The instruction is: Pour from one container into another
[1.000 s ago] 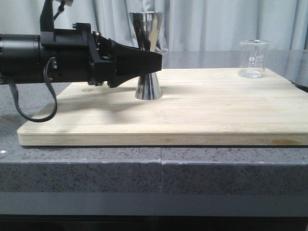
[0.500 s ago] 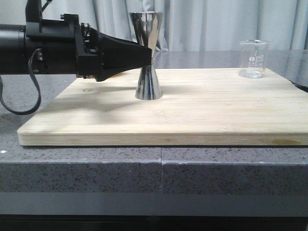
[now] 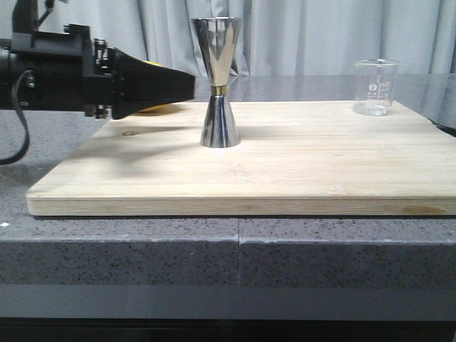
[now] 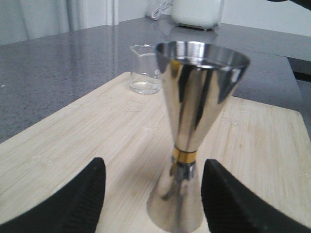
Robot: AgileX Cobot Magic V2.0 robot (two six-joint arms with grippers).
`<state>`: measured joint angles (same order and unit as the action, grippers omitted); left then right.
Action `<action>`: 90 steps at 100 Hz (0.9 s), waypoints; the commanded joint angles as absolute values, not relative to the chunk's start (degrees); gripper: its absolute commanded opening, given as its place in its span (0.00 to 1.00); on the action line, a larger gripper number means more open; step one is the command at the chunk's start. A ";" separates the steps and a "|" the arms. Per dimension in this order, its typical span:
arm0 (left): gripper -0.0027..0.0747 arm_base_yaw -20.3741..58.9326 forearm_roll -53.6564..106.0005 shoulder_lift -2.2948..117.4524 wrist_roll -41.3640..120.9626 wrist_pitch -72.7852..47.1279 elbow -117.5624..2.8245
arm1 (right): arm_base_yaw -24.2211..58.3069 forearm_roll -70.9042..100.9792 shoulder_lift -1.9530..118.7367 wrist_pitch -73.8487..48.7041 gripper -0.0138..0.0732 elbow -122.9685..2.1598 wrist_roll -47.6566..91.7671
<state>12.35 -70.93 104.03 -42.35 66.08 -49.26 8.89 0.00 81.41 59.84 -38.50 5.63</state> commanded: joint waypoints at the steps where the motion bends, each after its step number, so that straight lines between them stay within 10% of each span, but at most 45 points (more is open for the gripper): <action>1: 0.57 10.19 -69.99 100.12 -45.02 76.86 -50.32 | 8.79 -0.41 79.39 64.32 0.74 -39.67 5.83; 90: 0.56 -29.30 -62.51 58.74 -76.78 66.50 -50.32 | 8.54 19.16 56.36 43.43 0.74 -40.83 25.42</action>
<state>-27.85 -69.39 62.97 -72.41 66.88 -49.03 8.89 14.60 61.50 43.34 -38.50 19.47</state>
